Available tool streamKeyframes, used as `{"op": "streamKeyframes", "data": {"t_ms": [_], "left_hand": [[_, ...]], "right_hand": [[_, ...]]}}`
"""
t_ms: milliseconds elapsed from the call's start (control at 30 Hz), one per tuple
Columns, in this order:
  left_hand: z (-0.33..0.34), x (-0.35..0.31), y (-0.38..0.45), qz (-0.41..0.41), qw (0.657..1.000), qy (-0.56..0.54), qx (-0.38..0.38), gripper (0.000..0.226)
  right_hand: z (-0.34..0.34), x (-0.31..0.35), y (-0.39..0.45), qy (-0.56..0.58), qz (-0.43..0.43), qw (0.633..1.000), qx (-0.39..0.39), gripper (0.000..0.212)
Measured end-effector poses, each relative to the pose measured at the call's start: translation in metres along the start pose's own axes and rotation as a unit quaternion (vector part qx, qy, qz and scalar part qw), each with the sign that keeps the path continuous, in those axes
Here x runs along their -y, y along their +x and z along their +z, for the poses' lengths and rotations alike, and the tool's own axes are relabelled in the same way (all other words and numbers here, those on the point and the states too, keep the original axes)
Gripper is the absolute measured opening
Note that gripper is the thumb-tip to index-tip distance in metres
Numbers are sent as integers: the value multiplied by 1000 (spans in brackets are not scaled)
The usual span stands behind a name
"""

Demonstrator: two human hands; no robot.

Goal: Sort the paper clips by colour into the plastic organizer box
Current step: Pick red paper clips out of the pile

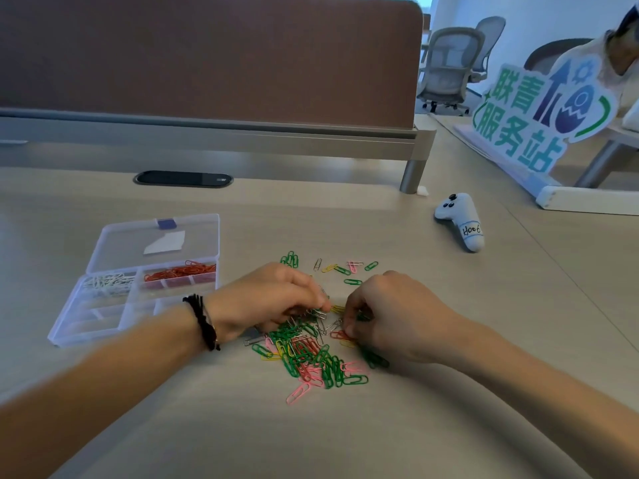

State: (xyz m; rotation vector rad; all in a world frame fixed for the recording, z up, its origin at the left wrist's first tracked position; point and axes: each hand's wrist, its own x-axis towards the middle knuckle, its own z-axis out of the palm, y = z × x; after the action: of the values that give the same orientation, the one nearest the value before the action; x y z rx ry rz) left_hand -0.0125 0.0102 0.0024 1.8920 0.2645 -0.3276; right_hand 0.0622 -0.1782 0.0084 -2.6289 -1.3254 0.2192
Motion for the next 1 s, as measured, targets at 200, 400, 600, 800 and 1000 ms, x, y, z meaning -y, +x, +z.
{"op": "streamKeyframes", "data": {"t_ms": [200,400,600,800,1000], "left_hand": [[4,8,3,87,981,163,-64,10],[-3,8,-6,146,944,284,-78,9],[-8,16,-21,208,906,369,-14,12],[-16,15,-30,192,912,363,2,13],[-1,16,-22,222,864,451,-24,22]], "right_hand": [[-3,18,-2,-168,-84,982,7,21],[-9,26,3,-238,-146,960,17,30],[-2,3,7,17,-60,997,36,14],[9,-10,3,507,25,854,115,11],[8,-11,12,690,86,701,159,32]]}}
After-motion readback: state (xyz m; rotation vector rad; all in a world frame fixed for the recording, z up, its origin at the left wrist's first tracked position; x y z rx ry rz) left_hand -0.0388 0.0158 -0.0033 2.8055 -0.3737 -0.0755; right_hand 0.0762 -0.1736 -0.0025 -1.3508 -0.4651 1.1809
